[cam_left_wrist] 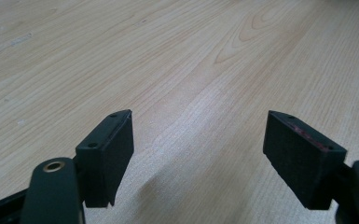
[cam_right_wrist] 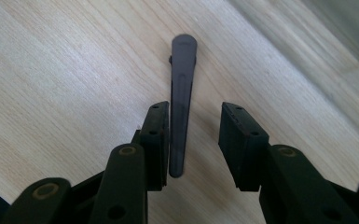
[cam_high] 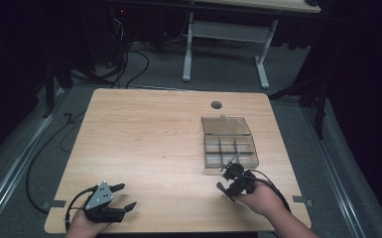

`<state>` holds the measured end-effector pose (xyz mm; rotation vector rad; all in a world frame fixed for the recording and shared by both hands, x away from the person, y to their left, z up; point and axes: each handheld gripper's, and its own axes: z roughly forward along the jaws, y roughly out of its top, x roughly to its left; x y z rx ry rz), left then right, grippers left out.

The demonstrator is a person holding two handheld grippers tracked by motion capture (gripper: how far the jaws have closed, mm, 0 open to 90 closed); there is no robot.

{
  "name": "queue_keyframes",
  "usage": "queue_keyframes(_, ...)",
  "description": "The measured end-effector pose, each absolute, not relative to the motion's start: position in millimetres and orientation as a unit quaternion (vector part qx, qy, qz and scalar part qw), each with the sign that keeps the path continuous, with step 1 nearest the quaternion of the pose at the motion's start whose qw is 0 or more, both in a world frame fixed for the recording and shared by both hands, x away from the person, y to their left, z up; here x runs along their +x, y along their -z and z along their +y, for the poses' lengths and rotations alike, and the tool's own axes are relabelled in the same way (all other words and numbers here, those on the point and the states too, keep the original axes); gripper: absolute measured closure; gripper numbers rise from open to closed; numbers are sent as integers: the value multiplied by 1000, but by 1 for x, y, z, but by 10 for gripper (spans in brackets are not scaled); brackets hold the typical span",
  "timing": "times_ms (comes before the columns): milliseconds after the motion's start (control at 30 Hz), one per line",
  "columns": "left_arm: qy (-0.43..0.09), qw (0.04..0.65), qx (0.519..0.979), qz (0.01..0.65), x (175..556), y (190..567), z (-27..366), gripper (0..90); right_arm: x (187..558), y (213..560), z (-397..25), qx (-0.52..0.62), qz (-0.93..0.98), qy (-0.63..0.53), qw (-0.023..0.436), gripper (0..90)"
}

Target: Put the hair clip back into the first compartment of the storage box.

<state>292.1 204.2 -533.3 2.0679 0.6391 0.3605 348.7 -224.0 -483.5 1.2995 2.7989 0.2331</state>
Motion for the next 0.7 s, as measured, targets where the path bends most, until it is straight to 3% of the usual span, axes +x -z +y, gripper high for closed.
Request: queue_keyframes(700,-147,458,838,258,292,534,204,249,359,488,-204,402,914,-39,23,767)
